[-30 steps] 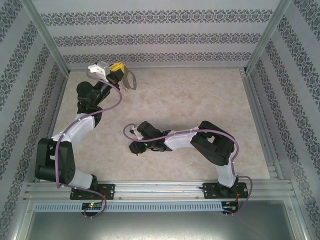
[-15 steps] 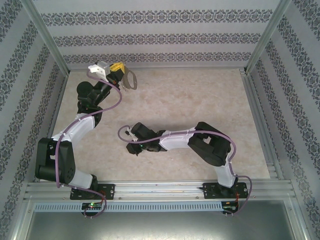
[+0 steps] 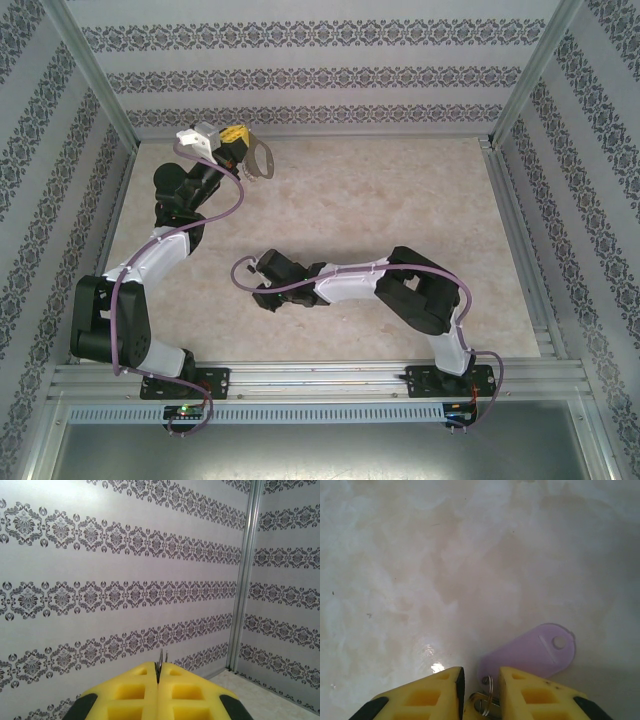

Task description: Put the keys on the keyring

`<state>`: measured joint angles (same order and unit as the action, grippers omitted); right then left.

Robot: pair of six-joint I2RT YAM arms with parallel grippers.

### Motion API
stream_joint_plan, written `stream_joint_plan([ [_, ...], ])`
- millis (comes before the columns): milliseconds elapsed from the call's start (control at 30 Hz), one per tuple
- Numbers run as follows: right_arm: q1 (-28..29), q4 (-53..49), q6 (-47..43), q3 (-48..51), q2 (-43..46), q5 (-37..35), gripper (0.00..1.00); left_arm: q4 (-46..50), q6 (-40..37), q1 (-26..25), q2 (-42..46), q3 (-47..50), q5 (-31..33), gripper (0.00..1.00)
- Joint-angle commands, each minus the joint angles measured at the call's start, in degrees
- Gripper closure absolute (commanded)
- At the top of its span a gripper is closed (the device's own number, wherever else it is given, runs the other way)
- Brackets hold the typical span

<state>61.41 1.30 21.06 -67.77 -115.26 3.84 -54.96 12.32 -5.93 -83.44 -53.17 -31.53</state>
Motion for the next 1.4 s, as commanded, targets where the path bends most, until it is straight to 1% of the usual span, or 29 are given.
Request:
stream_joint_plan([
  [0, 0.8, -4.2, -0.6, 1.0, 1.3, -2.1, 0.77, -4.5, 0.6, -0.2, 0.2, -1.0, -1.2, 1.00],
  [33, 0.9, -4.4, -0.6, 1.1, 1.6, -2.1, 0.80, -4.4, 0.6, -0.2, 0.2, -1.0, -1.2, 1.00],
  [133, 1.1, -4.4, -0.5, 1.5, 2.4, -2.1, 0.98, -4.4, 0.7, -0.3, 0.0, -1.1, -1.3, 1.00],
  [167, 1.1, -4.2, -0.5, 1.9, 2.8, -2.1, 1.00, -4.3, 0.8, -0.3, 0.0, -1.1, -1.3, 1.00],
  [400, -0.2, -1.4, 0.5, 5.8, 8.4, -0.6, 1.00, -4.3, 0.9, -0.3, 0.1, -1.1, -1.5, 1.00],
  [633, -5.0, 3.5, 1.9, 12.4, 17.1, 4.0, 1.00, -4.3, 0.8, -0.3, 0.5, -0.7, -1.6, 1.00],
  [800, -9.9, 7.2, 2.1, 17.7, 24.5, 7.8, 1.00, -4.5, 1.1, -0.2, 0.8, -0.2, -2.0, 1.00],
  [1067, -19.4, 9.4, 0.8, 24.3, 37.3, 10.2, 1.00, -4.4, 1.6, -1.3, 1.5, 1.0, -2.9, 1.00],
  [1200, -25.5, 13.1, 2.1, 28.1, 43.9, 14.0, 1.00, -2.9, 0.3, -3.5, 2.4, 2.2, -3.2, 1.00],
  [1367, -32.3, 18.2, 3.6, 32.1, 51.7, 18.6, 1.00, 1.5, -4.2, -8.5, 4.2, 4.0, -2.4, 1.00],
])
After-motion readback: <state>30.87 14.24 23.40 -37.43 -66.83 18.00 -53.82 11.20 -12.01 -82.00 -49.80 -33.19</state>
